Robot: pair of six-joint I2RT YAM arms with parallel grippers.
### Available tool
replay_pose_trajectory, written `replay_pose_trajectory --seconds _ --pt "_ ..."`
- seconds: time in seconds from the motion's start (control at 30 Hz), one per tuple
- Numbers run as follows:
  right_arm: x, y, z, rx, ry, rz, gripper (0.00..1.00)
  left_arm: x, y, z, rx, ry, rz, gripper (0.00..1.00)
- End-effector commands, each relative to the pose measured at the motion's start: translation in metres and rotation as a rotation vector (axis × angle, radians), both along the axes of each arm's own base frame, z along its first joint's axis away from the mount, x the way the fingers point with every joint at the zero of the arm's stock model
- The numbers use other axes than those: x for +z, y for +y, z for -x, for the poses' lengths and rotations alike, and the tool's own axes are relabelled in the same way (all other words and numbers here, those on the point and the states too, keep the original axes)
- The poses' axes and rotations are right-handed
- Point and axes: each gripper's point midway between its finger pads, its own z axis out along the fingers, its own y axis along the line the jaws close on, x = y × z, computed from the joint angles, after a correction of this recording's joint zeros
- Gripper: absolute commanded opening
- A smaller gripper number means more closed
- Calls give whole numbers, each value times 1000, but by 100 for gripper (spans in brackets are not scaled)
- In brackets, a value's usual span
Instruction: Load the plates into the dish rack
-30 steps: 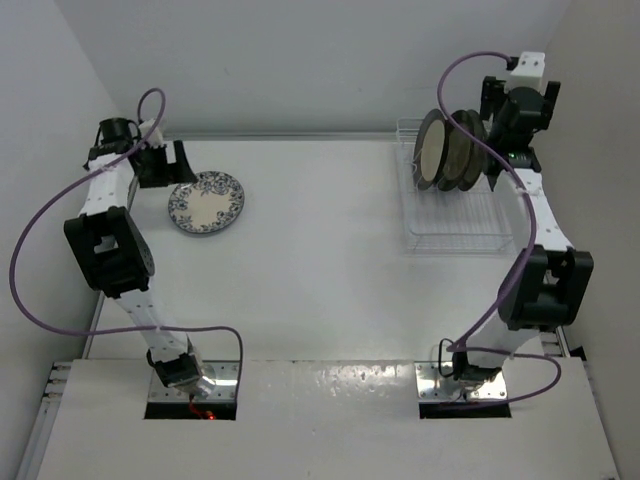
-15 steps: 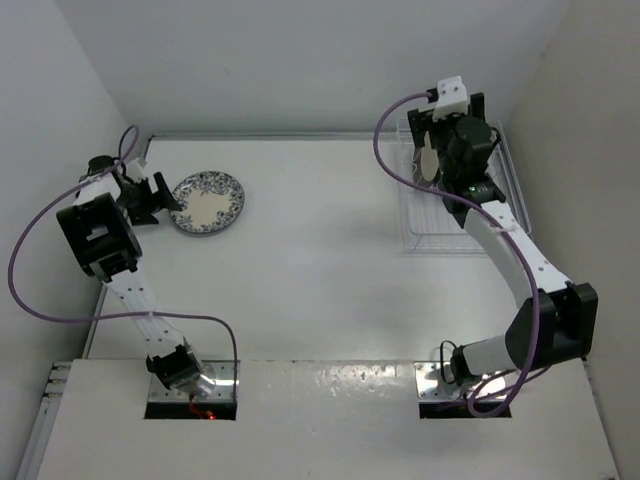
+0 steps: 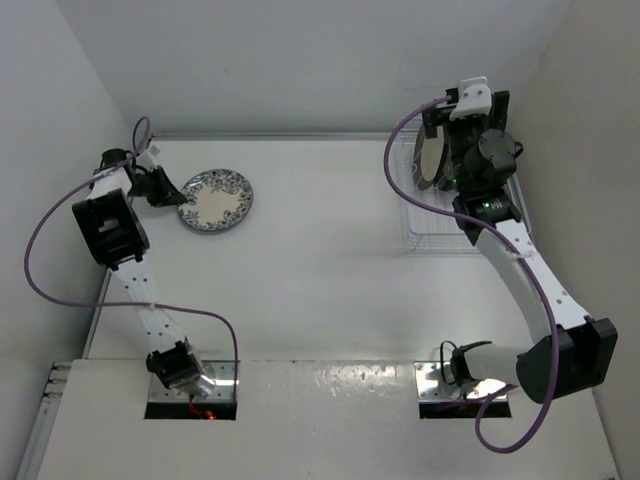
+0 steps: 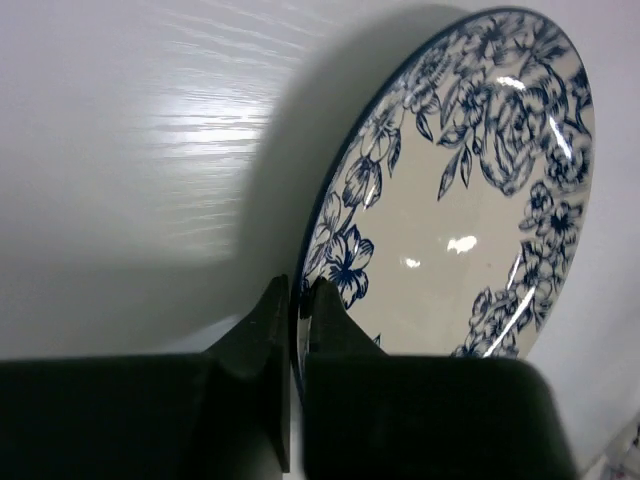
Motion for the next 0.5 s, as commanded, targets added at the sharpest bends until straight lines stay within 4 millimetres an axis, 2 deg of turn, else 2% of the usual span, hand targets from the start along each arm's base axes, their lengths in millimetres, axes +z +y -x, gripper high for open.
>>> replay_pose_trajectory --seconds 0.0,0.1,0.17,0.2,0.23,0.27,0.3,0.33,0.37,0.4,0.43,0.47 --pt "17 2 7 3 -58 -13 92 -51 -16 22 -53 131 38 0" --pt "15 6 10 5 -49 -14 92 -44 -26 20 -83 96 93 0" --pt "13 9 11 12 -43 -14 92 -29 -35 18 -134 55 104 0" --pt "3 14 9 38 -6 -2 92 -8 -46 13 -194 4 64 0" --pt "6 20 8 67 4 -3 92 7 -53 11 -236 -32 36 0" --pt "-7 35 6 149 73 27 92 21 -57 8 -273 -64 -22 0" --pt "-28 55 6 259 164 67 92 39 -77 2 -344 -113 -76 0" --pt "-35 77 7 381 228 94 92 79 -85 0 -409 -208 -166 0" --pt "-41 97 13 500 260 100 94 95 -108 0 -475 -251 -203 0" --pt "-59 105 16 552 336 97 94 115 -119 -1 -515 -306 -236 0" --pt "-77 125 20 664 414 92 95 134 -131 0 -569 -370 -265 0" --pt "-77 133 22 711 436 59 95 167 -145 4 -603 -450 -276 0"
